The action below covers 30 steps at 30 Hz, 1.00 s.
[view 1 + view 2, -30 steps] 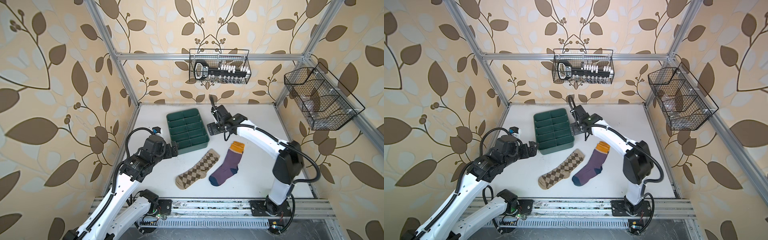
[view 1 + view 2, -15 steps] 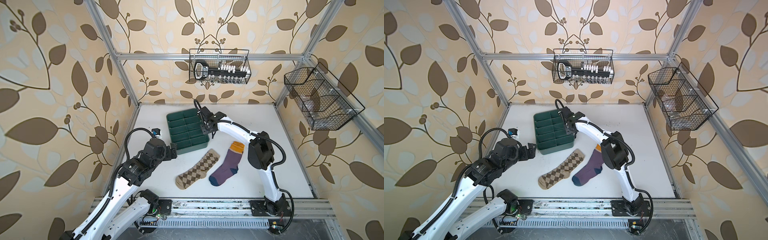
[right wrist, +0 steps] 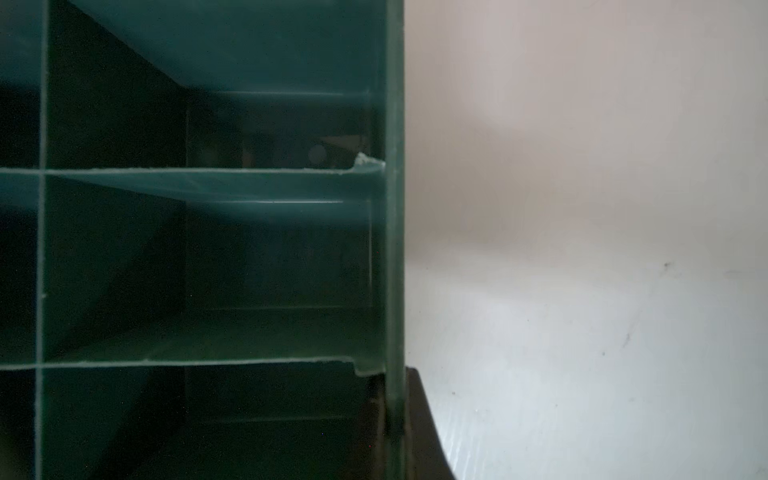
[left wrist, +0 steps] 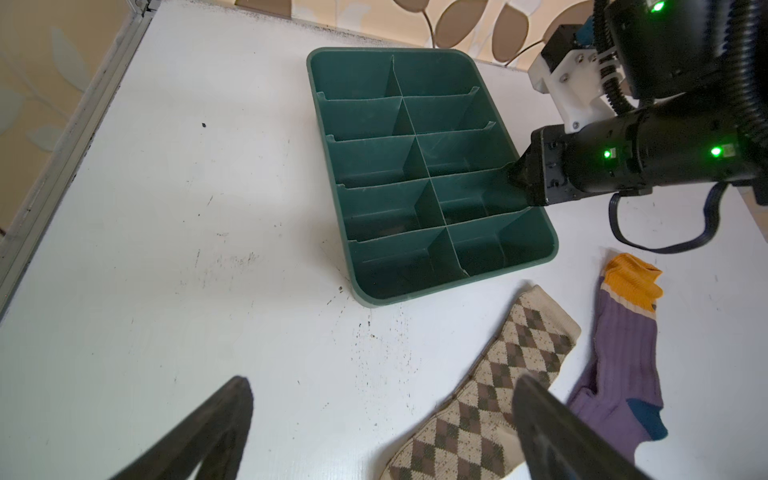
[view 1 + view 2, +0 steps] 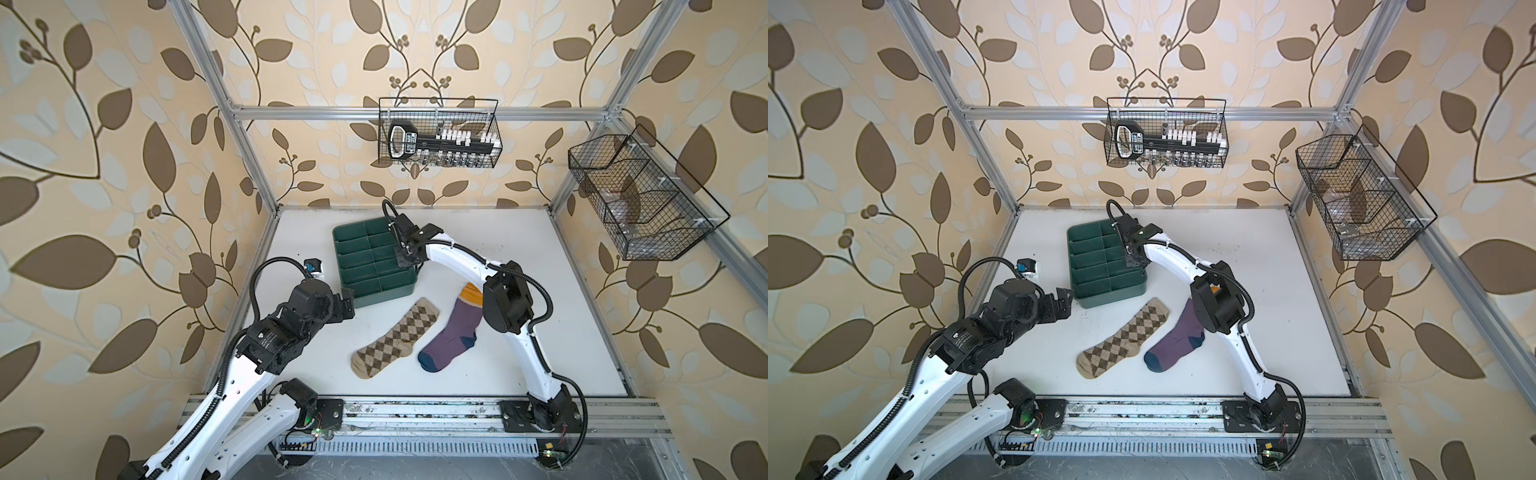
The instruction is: Roll the socks
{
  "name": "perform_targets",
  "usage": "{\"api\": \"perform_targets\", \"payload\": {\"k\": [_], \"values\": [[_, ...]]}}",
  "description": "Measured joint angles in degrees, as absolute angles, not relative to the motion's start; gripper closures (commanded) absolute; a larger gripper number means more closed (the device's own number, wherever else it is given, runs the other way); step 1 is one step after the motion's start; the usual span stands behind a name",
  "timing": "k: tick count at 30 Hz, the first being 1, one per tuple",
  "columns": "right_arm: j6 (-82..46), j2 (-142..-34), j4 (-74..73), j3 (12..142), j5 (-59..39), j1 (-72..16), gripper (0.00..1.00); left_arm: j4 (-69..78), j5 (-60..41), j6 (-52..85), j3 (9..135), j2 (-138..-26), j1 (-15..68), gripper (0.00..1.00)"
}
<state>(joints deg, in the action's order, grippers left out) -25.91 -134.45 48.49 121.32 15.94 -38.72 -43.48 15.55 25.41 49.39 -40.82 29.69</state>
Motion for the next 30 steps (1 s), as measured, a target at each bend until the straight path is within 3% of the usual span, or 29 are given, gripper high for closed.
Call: {"api": "perform_targets", "payload": {"k": [12, 20, 22, 24, 25, 30], "values": [[-41.1, -133.5, 43.8, 118.7, 15.5, -43.1, 0.99, -43.5, 16.0, 25.5, 49.4, -40.8, 30.1, 0.01], [-42.9, -136.1, 41.9, 124.4, 14.8, -44.4, 0.68, -44.0, 20.4, 28.9, 49.2, -40.9, 30.4, 0.01], [-41.7, -135.9, 41.5, 124.7, 14.5, -44.4, 0.52, -44.4, 20.7, 29.2, 49.2, -41.1, 30.4, 0.01], [-40.5, -135.6, 40.8, 124.5, 14.2, -44.5, 0.48, -44.5, 20.4, 28.9, 49.2, -41.5, 30.4, 0.01], [-39.7, -134.9, 40.6, 123.9, 14.0, -44.5, 0.41, -44.5, 20.0, 28.7, 49.2, -41.6, 30.4, 0.01], [-35.8, -125.3, 39.9, 114.8, 14.0, -44.8, 0.25, -44.5, 18.0, 28.1, 49.2, -42.5, 30.4, 0.01]]}}
